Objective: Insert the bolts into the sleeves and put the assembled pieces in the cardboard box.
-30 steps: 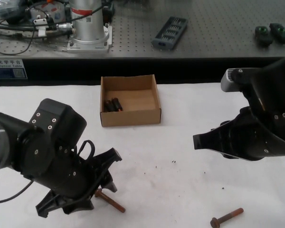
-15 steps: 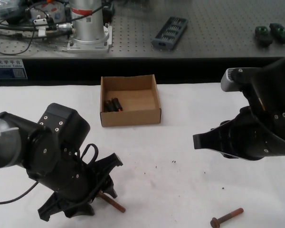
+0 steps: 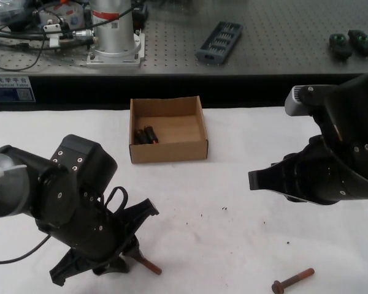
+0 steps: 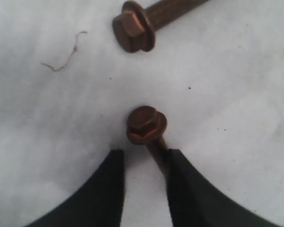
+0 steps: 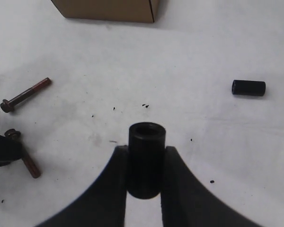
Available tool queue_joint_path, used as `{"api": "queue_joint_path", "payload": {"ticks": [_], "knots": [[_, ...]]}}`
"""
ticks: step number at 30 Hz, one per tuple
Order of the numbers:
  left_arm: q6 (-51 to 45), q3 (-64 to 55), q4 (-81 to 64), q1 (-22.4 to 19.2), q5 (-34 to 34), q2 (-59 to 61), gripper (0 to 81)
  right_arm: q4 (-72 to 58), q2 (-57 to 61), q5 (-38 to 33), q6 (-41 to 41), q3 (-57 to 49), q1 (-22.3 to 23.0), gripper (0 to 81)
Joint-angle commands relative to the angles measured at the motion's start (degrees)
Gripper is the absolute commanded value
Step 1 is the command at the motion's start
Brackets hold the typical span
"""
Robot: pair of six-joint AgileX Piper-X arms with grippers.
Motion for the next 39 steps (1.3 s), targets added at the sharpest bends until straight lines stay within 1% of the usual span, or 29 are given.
{"api": "queue_joint_path", "payload": {"ticks": [1,2,4,7,9,11,16,19,36,39], "knots": [[-0.8,-0.4,-0.7,-0.2,1.1,0.8,11.0,-1.0,-0.7,0.1,-0.5,0.0,-0.4,4.3],[-0.8,-0.4,-1.1,-0.2,2.0,0.8,10.3,-1.0,-0.7,0.1,-0.5,0.0,-0.4,4.3],[-0.8,-0.4,-2.4,-0.2,4.3,0.8,11.9,-1.0,-0.7,0.1,-0.5,0.0,-0.4,4.3],[-1.1,-0.8,-4.6,-0.2,7.8,0.8,18.8,-1.0,-0.7,0.1,-0.5,0.0,-0.4,4.3],[-1.3,-1.4,-4.7,-0.2,8.3,0.8,25.2,-1.0,-0.7,0.1,-0.5,0.0,-0.4,4.3],[-1.3,-1.8,-4.9,-0.2,8.1,0.8,28.5,-1.0,-0.7,0.1,-0.5,0.0,-0.4,4.3],[-1.3,-2.0,-4.9,-0.2,7.6,0.8,26.7,-1.0,-0.7,0.1,-0.5,0.0,-0.4,4.3],[-1.3,-2.0,-4.9,-0.2,5.8,0.8,25.4,-1.0,-0.7,0.1,-0.5,0.0,-0.4,4.3],[-1.3,-2.0,-4.9,-0.2,3.0,0.8,25.4,-1.0,-0.7,0.1,-0.5,0.0,-0.4,4.3],[-1.3,-2.0,-4.9,-0.2,1.5,0.8,25.4,-1.0,-0.7,0.1,-0.5,0.0,-0.4,4.3]]}}
